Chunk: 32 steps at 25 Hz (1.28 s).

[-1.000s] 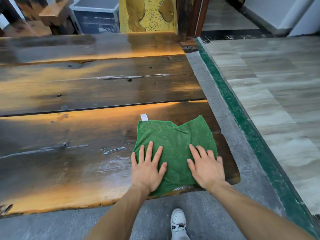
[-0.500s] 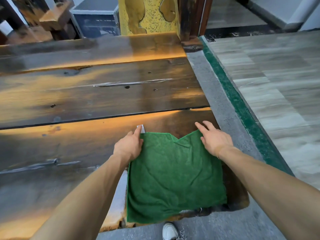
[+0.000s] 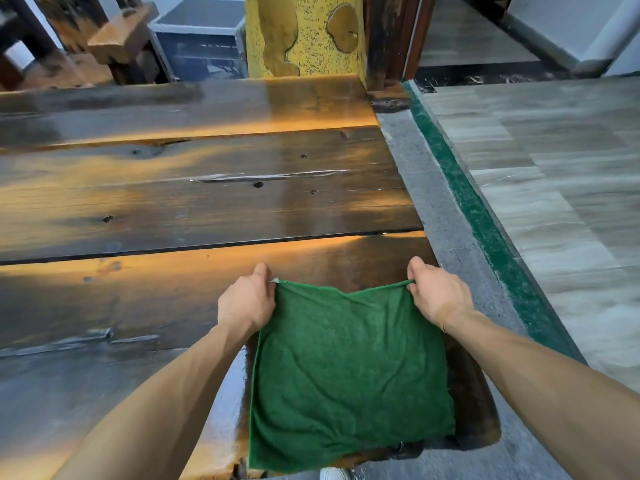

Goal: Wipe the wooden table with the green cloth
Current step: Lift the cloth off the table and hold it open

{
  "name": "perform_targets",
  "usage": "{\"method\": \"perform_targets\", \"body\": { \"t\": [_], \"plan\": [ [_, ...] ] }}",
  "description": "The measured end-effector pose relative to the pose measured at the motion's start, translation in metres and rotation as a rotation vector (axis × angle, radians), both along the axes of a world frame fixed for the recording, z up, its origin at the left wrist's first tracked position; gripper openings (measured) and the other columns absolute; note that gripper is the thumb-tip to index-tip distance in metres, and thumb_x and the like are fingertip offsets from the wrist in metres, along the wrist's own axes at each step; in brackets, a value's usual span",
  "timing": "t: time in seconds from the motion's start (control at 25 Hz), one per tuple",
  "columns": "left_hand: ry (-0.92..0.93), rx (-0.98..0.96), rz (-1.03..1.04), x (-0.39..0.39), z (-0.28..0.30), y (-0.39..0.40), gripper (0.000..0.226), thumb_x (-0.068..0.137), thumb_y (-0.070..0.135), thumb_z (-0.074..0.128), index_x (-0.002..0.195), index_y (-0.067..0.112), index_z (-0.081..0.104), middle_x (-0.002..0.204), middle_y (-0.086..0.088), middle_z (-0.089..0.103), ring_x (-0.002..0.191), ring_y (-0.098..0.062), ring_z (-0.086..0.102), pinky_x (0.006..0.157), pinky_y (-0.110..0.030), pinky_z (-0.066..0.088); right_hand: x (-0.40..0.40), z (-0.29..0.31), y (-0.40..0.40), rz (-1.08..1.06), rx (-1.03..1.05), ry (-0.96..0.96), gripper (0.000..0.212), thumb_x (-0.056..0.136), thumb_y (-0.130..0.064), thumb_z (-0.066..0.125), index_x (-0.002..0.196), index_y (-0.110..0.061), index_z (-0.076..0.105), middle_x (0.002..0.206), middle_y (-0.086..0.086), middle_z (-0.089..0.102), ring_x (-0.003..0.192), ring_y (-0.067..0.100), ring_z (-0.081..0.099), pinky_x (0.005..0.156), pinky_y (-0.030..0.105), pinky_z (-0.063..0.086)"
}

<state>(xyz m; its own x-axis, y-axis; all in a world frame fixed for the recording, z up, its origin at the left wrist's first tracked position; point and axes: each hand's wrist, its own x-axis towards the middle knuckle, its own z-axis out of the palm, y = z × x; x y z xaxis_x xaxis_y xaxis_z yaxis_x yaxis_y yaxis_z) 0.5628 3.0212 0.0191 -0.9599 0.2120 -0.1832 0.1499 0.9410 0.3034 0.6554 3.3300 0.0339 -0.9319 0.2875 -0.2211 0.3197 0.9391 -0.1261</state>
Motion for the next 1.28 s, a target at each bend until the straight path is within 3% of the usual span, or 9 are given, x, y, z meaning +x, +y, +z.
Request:
{"method": "perform_targets", "body": {
  "t": [0.16,0.4,0.6,0.88,1.28],
  "plan": [
    [0.078,0.129,0.087,0.009,0.029,-0.019,0.016,0.104,0.035,0.043,0.105,0.02,0.048,0.091,-0.015,0.069,0.083,-0.039,0.063,0.07,-0.042,0.051,0.009,0.029,-0.002,-0.036,-0.012,0.089,0.008,0.099,-0.024,0.045,0.099,-0.022,0.037,0.101,0.005,0.061,0.077,0.032,0.052,0.067,0.038,0.042],
    [0.224,0.234,0.148,0.029,0.109,-0.047,0.018,0.104,0.038,0.045,0.1,0.021,0.047,0.088,-0.012,0.07,0.086,-0.038,0.065,0.067,-0.041,0.048,0.008,0.109,-0.015,-0.054,-0.06,0.294,0.007,0.1,-0.026,0.047,0.1,-0.026,0.04,0.109,0.006,0.062,0.089,0.035,0.061,0.069,0.038,0.04],
    [0.382,0.302,0.2,0.05,0.193,-0.077,0.018,0.104,0.037,0.048,0.097,0.02,0.047,0.092,-0.01,0.07,0.086,-0.038,0.063,0.065,-0.039,0.041,0.003,0.195,-0.041,-0.02,-0.057,0.479,0.011,0.1,-0.026,0.05,0.097,-0.029,0.04,0.109,0.003,0.061,0.087,0.034,0.061,0.066,0.037,0.038],
    [0.56,0.369,0.293,0.064,0.296,-0.127,0.013,0.104,0.037,0.047,0.1,0.024,0.047,0.093,-0.006,0.071,0.084,-0.036,0.065,0.065,-0.039,0.043,-0.005,0.3,-0.087,0.097,-0.058,0.641,0.014,0.099,-0.026,0.054,0.096,-0.027,0.04,0.107,0.003,0.061,0.085,0.034,0.06,0.066,0.038,0.037],
    [0.73,0.335,0.577,0.083,0.37,-0.191,0.013,0.103,0.039,0.048,0.101,0.026,0.048,0.101,-0.004,0.071,0.092,-0.034,0.064,0.071,-0.04,0.045,-0.059,0.369,-0.16,0.35,-0.11,0.742,0.008,0.1,-0.029,0.051,0.099,-0.027,0.044,0.11,0.005,0.062,0.078,0.034,0.058,0.066,0.038,0.039]
  ]
}}
